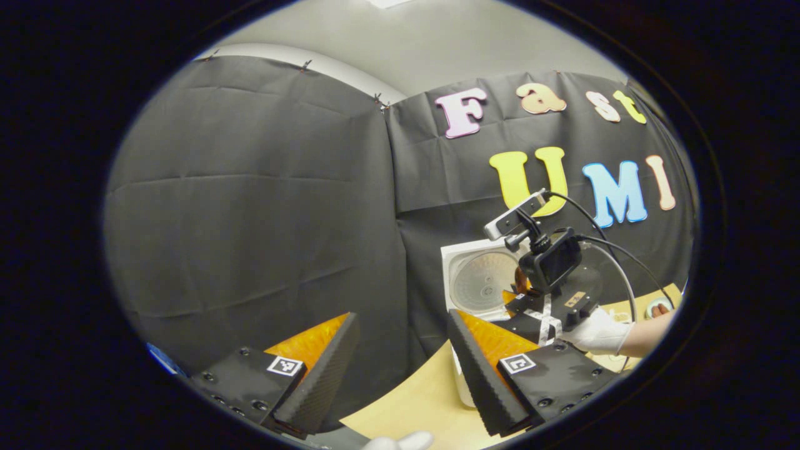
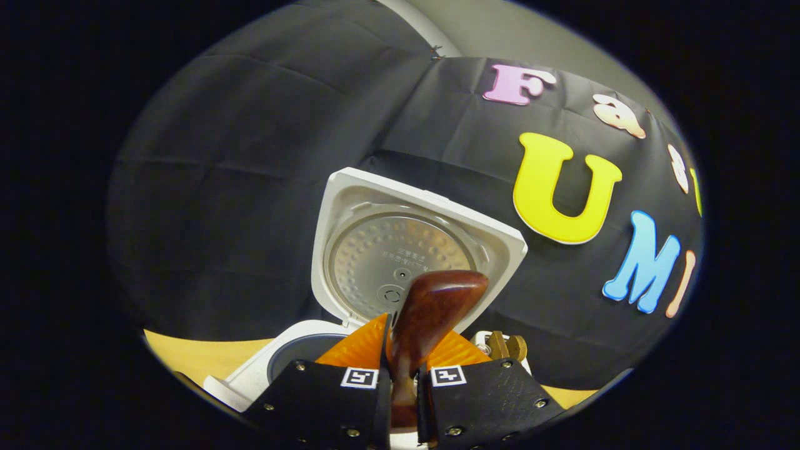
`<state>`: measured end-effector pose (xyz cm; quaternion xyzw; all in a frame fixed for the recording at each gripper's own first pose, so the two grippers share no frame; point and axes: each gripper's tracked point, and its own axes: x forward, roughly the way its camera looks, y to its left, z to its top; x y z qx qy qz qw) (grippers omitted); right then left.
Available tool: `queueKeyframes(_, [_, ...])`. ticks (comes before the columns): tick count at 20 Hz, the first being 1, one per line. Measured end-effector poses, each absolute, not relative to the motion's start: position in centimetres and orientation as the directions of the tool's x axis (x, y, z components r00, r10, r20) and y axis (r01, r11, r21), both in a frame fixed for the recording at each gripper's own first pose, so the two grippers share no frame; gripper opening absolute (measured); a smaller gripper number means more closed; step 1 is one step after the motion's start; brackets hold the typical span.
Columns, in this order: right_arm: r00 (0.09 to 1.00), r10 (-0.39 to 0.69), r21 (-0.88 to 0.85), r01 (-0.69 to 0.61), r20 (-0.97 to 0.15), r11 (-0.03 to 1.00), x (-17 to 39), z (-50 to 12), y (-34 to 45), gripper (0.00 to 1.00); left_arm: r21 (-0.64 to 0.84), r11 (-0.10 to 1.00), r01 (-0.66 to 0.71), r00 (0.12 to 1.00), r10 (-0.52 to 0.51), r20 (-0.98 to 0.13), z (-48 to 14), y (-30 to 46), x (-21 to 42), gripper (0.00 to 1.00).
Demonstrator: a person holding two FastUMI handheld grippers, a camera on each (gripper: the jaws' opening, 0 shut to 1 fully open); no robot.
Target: Close the left gripper, press the button to open the rice cooker; take a wooden spoon from the chopstick holder with the right hand, scoop a spoonful of rice and pour it into the rice cooker, then put the wooden spoon back into the chopstick holder.
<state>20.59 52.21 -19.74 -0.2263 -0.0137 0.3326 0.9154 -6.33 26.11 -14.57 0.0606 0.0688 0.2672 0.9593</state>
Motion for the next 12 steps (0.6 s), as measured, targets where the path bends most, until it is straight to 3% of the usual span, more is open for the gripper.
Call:
queueKeyframes(4, [0.770,0.621,-0.320,-0.632,-0.148,0.706,20.6,-19.4,52.0,0.16,0.160,0.857,-0.490,0.857,0.507,-0.089,-14.2,25.2,-6.1,1.00])
queueKeyframes(7, [0.758,0.627,-0.062,-0.645,-0.181,0.762,20.3,-18.5,51.2,0.17,0.161,0.860,-0.484,0.863,0.500,-0.078,-13.7,24.8,-6.1,1.00])
queueKeyframes(8, [0.753,0.631,0.033,-0.637,-0.185,0.770,20.4,-18.0,50.8,0.17,0.158,0.864,-0.479,0.866,0.494,-0.077,-13.6,24.5,-6.0,0.96])
queueKeyframes(12, [0.764,0.622,0.359,-0.540,-0.171,0.761,21.3,-15.8,48.0,0.17,0.146,0.873,-0.466,0.874,0.480,-0.080,-13.6,23.9,-5.7,0.96])
